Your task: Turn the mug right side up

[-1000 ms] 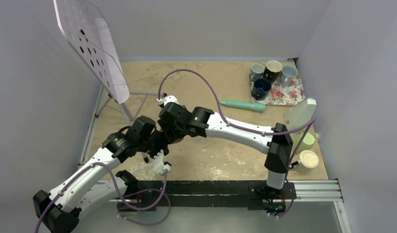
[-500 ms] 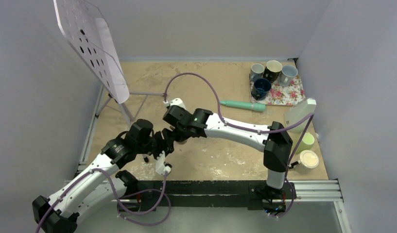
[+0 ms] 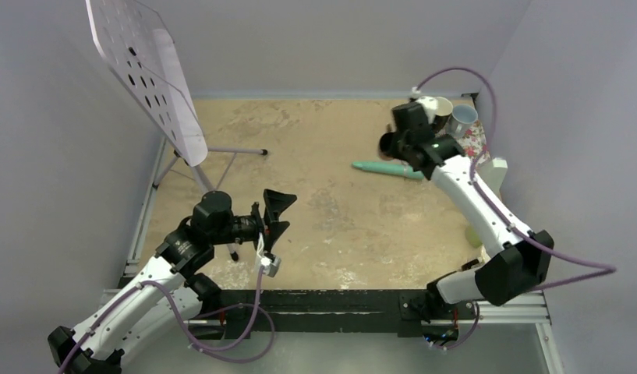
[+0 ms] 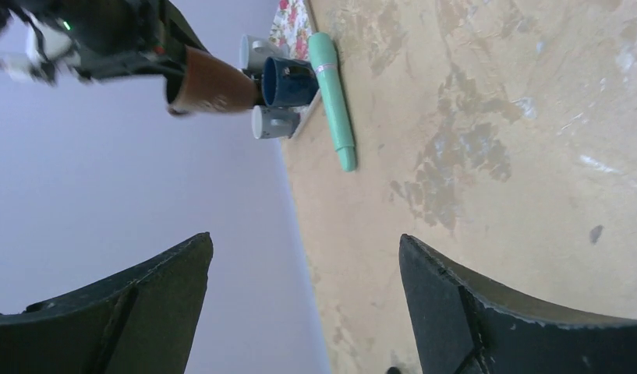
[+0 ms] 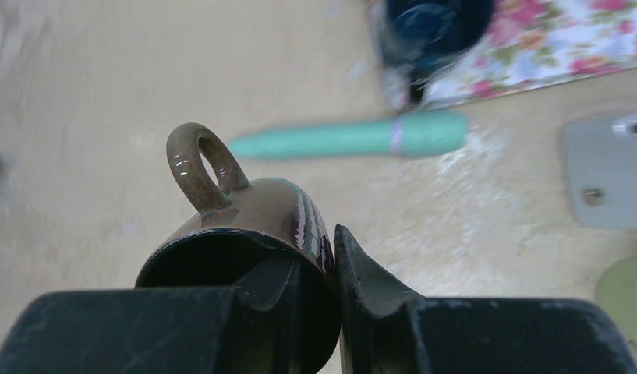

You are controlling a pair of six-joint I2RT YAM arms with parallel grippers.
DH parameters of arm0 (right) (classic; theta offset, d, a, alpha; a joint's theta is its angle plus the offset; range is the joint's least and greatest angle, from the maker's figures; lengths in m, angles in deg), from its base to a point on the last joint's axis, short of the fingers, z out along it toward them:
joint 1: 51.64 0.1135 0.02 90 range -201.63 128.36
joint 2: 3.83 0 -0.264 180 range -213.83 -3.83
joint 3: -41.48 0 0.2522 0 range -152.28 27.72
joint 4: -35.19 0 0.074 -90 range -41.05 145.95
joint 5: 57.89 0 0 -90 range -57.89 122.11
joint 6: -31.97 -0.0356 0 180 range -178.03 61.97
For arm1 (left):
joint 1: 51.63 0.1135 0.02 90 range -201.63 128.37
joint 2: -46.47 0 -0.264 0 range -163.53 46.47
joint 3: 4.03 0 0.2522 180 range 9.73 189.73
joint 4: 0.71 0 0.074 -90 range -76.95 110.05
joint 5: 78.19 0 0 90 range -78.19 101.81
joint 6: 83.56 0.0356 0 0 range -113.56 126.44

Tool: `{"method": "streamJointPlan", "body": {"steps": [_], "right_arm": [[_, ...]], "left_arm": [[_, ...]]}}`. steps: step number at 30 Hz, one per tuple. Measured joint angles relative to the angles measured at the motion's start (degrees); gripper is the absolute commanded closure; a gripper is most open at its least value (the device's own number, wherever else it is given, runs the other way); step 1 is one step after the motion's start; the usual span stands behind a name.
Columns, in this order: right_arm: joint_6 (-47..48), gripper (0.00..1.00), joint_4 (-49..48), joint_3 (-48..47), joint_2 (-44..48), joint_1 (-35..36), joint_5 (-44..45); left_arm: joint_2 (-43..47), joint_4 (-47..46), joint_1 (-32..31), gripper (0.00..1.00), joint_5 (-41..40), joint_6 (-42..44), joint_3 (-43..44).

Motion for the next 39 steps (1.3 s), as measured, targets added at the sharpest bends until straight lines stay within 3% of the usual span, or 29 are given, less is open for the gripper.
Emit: {"method": "streamJointPlan", "body": {"steps": [6,13,22,37,39], "right_arm": [[0.46,1.0,-9.01,2.16,1.81,-24.55,-0.28],[0.13,1.0,-13.92,0.2,-9.44,-35.74,-1.9],[-0.92,1.0,-14.75,-3.89,-23.17,-38.99,-3.82],[-1.05,1.0,-14.62,-9.22,-33.33,-39.26,-6.49],[-1.01,0.92,-13.99,-9.84,-34.14,-39.26,-6.56]], "left_arm": [[0.46,-0.68,0.0,0.07,0.0,-6.19,-2.12],[1.14,-1.95,0.02,0.08,-1.27,-10.03,-4.17],[0.44,-3.26,0.35,0.08,-2.71,-11.8,-5.09],[0.26,-5.29,0.39,0.08,-3.48,-12.17,-5.95],[0.26,-5.29,0.39,0.08,-3.58,-12.17,-5.95]]}}
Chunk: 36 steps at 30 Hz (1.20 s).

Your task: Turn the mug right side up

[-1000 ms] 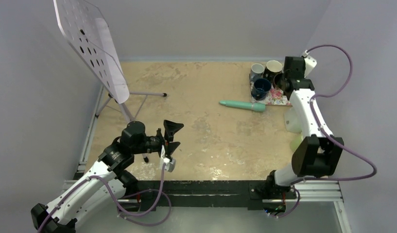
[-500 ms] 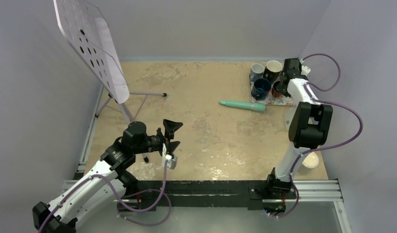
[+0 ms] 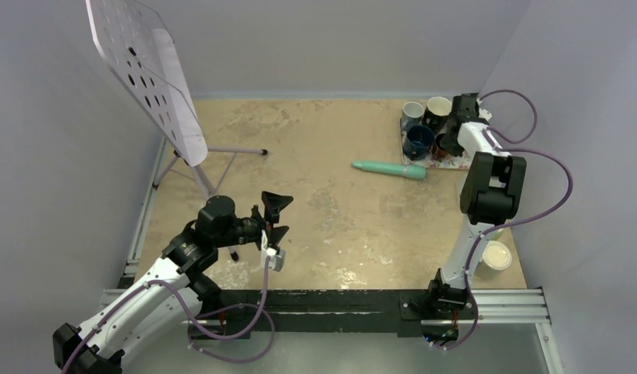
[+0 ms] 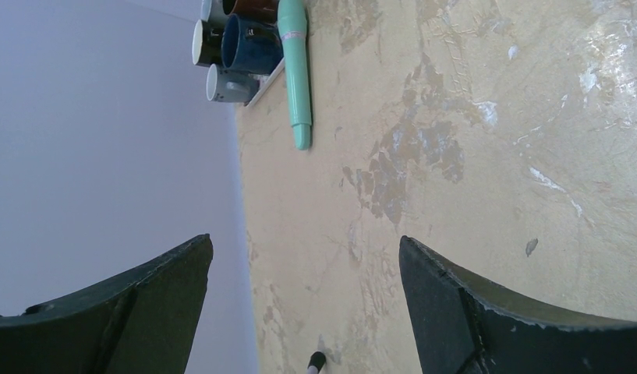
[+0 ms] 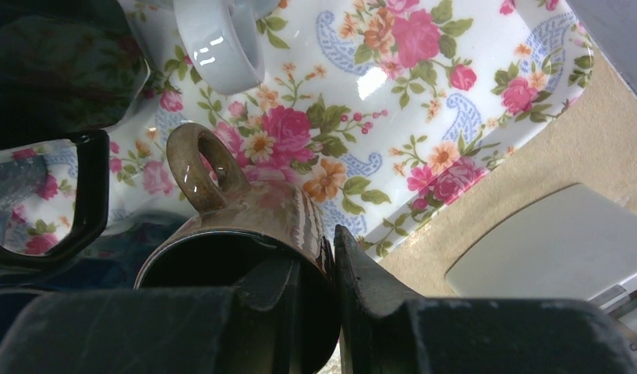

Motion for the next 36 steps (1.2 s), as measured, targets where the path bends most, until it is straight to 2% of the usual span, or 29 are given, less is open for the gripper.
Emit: {"method": "streamJointPlan", "body": {"steps": [4,8,11,15,22,23,25,26,30,36], "right_arm": [[0.17,0.71,0.57,-1.9,-1.29,-0.22,-0.66],[0.59,0.54,0.98,-2.78,-1.4,-0.33,-1.4],[1.31,0.5,1.44,-3.04,-0.33,-0.31,-1.49],[2.75,0.49,3.28,-3.04,3.78,-0.24,-1.2],[4.61,0.4,4.35,1.7,18.91,1.66,2.89],[4.61,0.31,4.04,4.2,21.81,2.03,3.41],[4.15,0.06,3.67,10.4,27.63,2.64,4.07],[3.67,0.03,3.74,13.86,30.45,2.82,4.7],[1.11,0.01,4.13,25.9,39.85,2.64,8.22],[-3.72,0.01,4.35,35.3,49.51,0.02,12.57]], "left_arm": [[0.0,-0.02,0.0,0.07,-0.11,0.02,0.0],[-0.02,-0.02,0.0,0.07,-0.17,0.04,0.0],[-0.13,-0.02,0.0,0.07,-0.15,0.07,0.0],[-0.5,-0.02,0.0,0.07,-0.11,0.07,0.0],[-0.55,-0.02,0.0,0.07,0.61,0.07,-0.02],[-0.55,0.0,0.0,0.07,0.76,0.07,-0.02],[-0.55,0.02,0.0,0.06,1.07,0.07,-0.02],[-0.55,0.04,0.0,0.06,1.18,0.04,-0.02],[-0.52,0.35,0.0,0.06,2.08,0.02,0.0],[-0.22,1.51,-0.02,0.06,2.97,0.02,0.0]]}}
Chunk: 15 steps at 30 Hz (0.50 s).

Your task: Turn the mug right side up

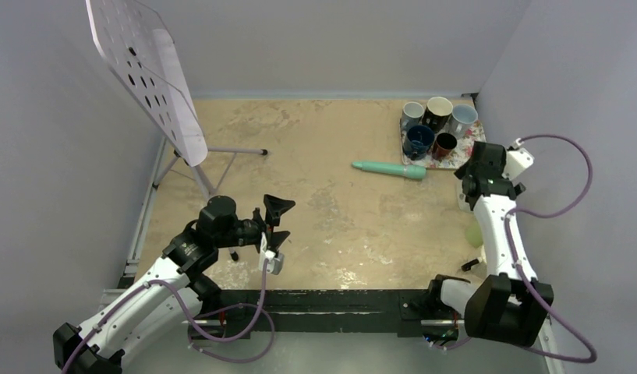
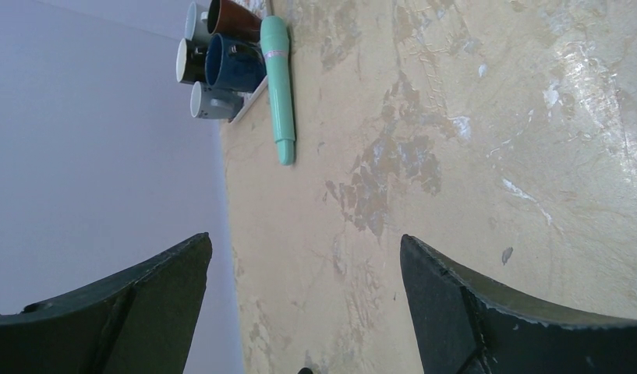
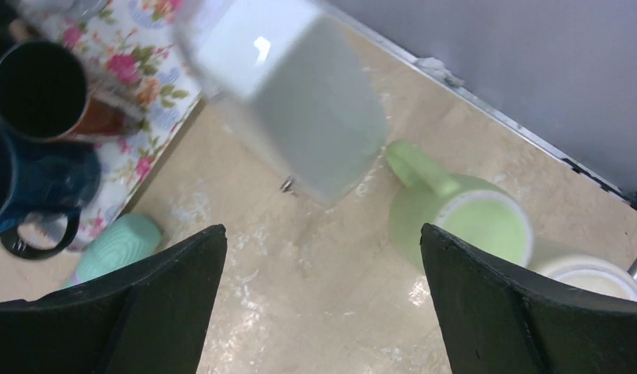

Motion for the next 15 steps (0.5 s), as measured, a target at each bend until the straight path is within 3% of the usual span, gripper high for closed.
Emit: {"method": "streamJointPlan", "body": {"steps": [7,15], "right_arm": [[-2.49,0.01,-2.91,6.82,6.58,-14.32,-1.66],[-2.16,0.1,-8.48,11.39,4.33,-23.74,-6.88]], "left_arm": [[0.44,0.79,-0.04,0.06,0.52,-0.02,0.11],[0.61,1.7,-0.04,0.06,0.63,-0.04,0.24]]}}
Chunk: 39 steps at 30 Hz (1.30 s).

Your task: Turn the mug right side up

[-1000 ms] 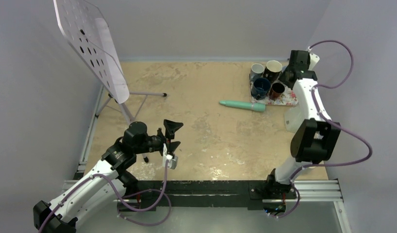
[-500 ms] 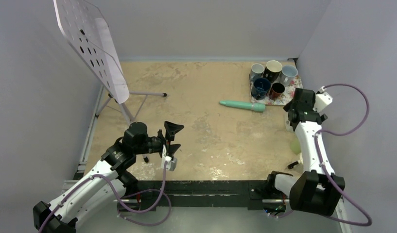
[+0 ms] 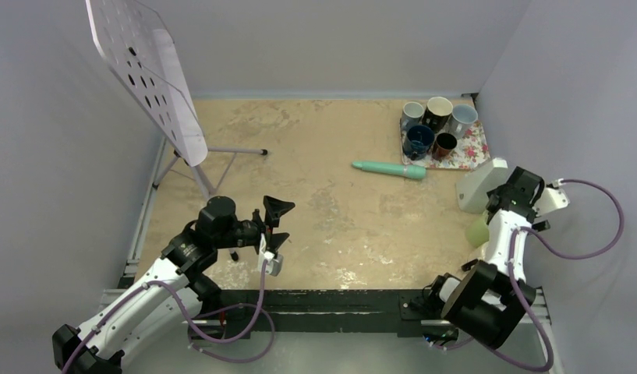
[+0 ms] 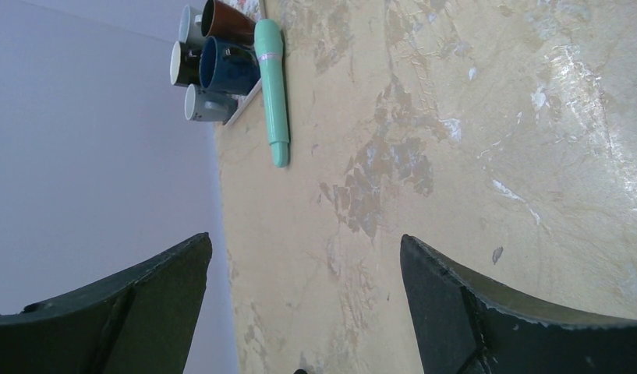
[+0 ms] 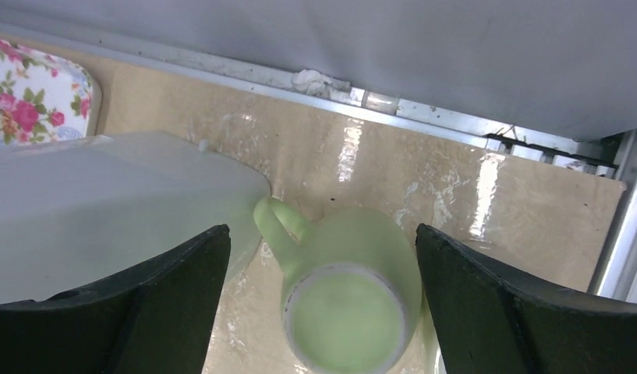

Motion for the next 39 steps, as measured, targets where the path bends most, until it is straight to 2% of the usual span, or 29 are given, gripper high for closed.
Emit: {"method": "streamJointPlan", "body": {"steps": [6,12,14,22,28,33,39], "right_arm": [[1.55,0.3,-2.38,1.81,-2.67,-0.5,-5.46],[2.27,0.39,-2.6,5.73,2.62,0.17,-11.28],[1.9,0.39,-2.45,5.99,3.08,2.34,-12.24],[-4.52,0.38,-1.68,5.11,-0.63,25.11,-17.11],[-6.62,0.32,2.47,1.36,-4.76,37.53,-19.47],[-2.16,0.22,8.17,-9.62,-14.6,45.94,-21.05],[2.78,0.19,13.79,-19.47,-23.15,48.87,-18.47]], "left_arm": [[0.0,-0.02,0.0,0.06,0.0,0.0,0.0],[-0.09,-0.68,0.0,0.06,0.0,0.0,0.0],[-0.2,-1.2,0.0,0.06,0.0,0.0,-0.02],[-0.22,-4.59,0.0,0.06,-0.11,-0.22,-0.98],[0.81,-5.66,0.0,0.06,-1.16,-0.87,-2.84],[1.42,-6.56,0.0,0.06,-1.62,-1.07,-3.89],[1.86,-7.13,0.0,0.06,-1.79,-1.07,-4.31]]}}
